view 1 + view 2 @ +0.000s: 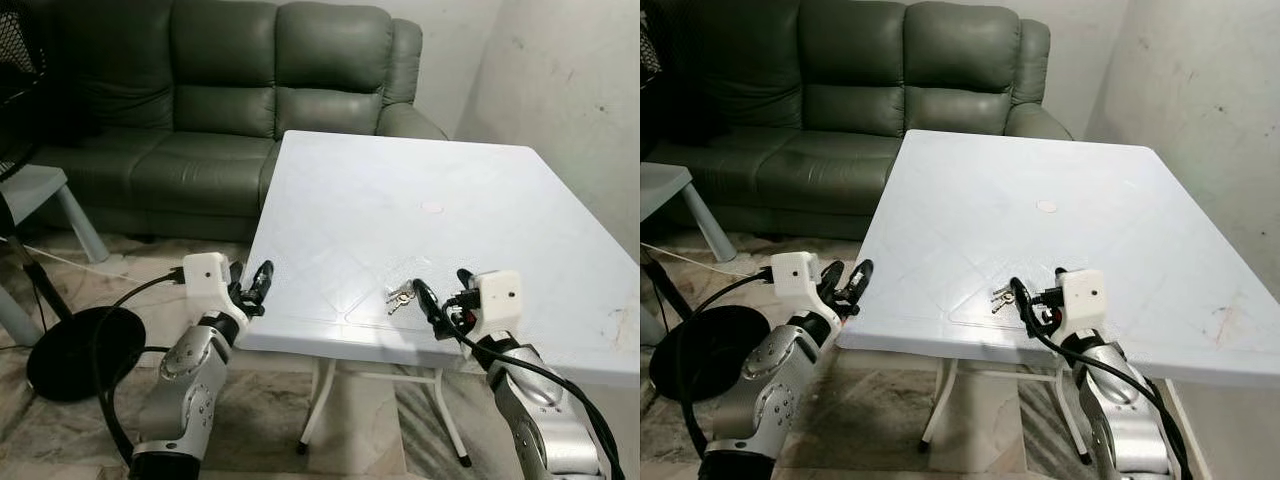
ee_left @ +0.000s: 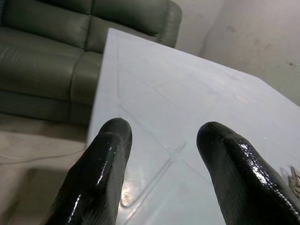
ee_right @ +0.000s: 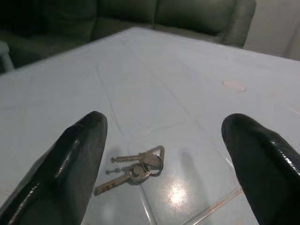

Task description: Hang keys on a hook

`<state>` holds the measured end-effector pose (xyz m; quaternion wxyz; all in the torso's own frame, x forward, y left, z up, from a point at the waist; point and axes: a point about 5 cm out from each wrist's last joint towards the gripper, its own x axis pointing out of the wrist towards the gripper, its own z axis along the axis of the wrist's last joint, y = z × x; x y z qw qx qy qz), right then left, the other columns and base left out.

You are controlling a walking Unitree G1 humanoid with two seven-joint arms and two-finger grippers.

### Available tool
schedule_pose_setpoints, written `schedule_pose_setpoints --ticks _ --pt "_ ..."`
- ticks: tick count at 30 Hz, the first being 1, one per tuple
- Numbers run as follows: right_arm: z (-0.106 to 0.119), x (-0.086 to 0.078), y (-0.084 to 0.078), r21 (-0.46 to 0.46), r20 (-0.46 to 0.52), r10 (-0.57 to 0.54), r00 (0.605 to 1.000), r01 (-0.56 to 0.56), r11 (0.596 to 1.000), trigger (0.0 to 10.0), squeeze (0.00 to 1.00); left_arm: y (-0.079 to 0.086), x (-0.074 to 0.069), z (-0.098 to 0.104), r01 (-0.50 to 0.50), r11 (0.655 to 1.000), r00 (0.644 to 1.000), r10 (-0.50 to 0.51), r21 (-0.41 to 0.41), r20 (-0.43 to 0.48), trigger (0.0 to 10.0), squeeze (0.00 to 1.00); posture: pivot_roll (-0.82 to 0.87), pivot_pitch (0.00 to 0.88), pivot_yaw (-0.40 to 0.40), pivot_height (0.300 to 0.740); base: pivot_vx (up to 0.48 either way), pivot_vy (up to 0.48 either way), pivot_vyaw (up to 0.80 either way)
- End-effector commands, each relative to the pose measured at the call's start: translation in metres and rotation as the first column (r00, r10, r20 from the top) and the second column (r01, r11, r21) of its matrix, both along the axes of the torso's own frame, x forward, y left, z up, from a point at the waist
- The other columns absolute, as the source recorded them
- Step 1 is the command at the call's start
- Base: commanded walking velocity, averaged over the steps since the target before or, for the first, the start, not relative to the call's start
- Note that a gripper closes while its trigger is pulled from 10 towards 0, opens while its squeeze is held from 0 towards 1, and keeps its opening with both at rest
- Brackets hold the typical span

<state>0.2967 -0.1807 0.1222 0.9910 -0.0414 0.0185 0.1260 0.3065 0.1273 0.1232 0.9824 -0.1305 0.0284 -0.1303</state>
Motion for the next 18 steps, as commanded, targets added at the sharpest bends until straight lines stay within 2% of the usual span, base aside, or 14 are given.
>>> schedule_pose_setpoints --ticks 1,2,3,9,12,18 --pt "-0.002 0.005 0.003 -0.031 -0.037 0.008 0.999 -0.009 0.999 10.0 0.09 -0.007 -0.003 0.004 0.035 0.999 0.999 -0.035 0.026 0.013 10.0 0.00 0.00 0.000 -0.049 0.740 0.000 0.000 0.00" --pt "-0.003 0.005 0.004 -0.028 -0.044 0.016 0.999 -0.017 0.999 10.0 0.09 -0.008 -0.004 0.004 0.040 0.999 0.999 -0.041 0.028 0.015 10.0 0.00 0.01 0.000 -0.051 0.740 0.000 0.000 0.00" --pt "-0.002 0.006 0.007 -0.022 -0.047 0.026 0.999 -0.027 0.999 10.0 0.00 -0.009 -0.005 0.005 0.048 0.998 0.999 -0.049 0.033 0.015 10.0 0.00 0.01 0.000 -0.050 0.740 0.000 0.000 0.00" --pt "-0.003 0.017 0.017 -0.020 -0.080 0.013 0.997 -0.015 1.000 10.0 0.00 -0.019 -0.011 0.006 0.100 0.994 0.995 -0.100 0.054 0.005 10.0 0.00 0.02 0.001 -0.060 0.740 0.000 0.000 0.00" --pt "-0.004 0.021 0.020 -0.018 -0.103 0.012 0.995 -0.014 1.000 10.0 0.00 -0.020 -0.012 0.006 0.116 0.990 0.993 -0.116 0.080 -0.002 10.0 0.00 0.02 0.007 -0.062 0.740 0.000 0.000 0.00" --pt "-0.005 0.025 0.024 -0.020 -0.113 0.024 0.993 -0.026 0.999 10.0 0.00 -0.021 -0.015 0.006 0.126 0.989 0.992 -0.126 0.079 -0.010 10.0 0.00 0.03 0.014 -0.065 0.740 0.000 0.000 0.00"
